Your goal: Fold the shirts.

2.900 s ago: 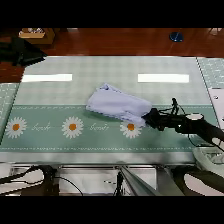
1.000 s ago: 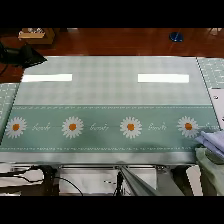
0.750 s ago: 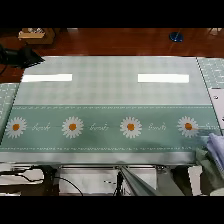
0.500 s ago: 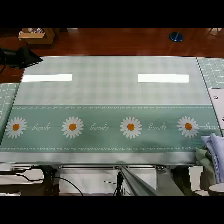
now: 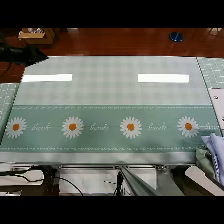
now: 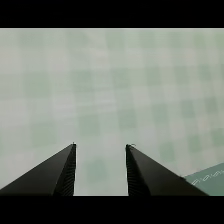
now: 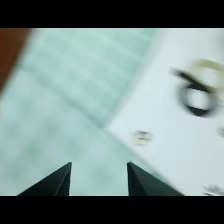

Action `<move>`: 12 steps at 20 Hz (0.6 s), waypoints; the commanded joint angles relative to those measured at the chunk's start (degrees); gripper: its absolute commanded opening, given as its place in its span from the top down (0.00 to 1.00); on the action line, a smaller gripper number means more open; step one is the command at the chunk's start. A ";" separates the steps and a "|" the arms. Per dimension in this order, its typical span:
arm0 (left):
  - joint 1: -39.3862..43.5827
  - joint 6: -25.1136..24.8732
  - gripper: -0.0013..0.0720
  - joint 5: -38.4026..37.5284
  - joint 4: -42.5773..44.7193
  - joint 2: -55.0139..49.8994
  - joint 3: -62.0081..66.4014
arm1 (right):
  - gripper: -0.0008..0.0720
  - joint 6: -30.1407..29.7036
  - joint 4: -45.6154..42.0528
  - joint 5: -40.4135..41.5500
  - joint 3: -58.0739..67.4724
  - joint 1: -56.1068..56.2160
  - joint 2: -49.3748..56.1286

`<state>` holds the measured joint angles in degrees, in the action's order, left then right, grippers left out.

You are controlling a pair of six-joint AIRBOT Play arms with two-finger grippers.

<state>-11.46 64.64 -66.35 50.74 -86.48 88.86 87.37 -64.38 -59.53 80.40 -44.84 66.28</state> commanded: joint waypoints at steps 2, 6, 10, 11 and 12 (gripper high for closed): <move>15.56 8.52 0.44 -1.31 23.67 -0.09 0.07 | 0.43 -1.70 -7.82 -15.08 14.21 33.03 15.34; 26.93 19.93 0.44 -7.69 45.09 -1.22 0.04 | 0.42 -1.68 -36.06 -33.22 14.21 50.75 24.26; 29.11 22.08 0.05 -16.98 44.85 -5.27 0.04 | 0.42 -0.94 -30.71 -35.65 14.21 54.42 28.00; 28.89 23.12 0.00 -18.84 44.85 -6.05 0.04 | 0.41 -0.31 -28.48 -34.69 14.21 54.40 28.15; 28.72 23.85 0.00 -19.32 44.78 -6.32 0.04 | 0.35 0.83 -26.91 -32.81 14.21 54.29 28.06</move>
<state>16.03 84.86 -79.96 92.60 -91.00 88.86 86.43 -93.06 -91.50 94.28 6.94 92.62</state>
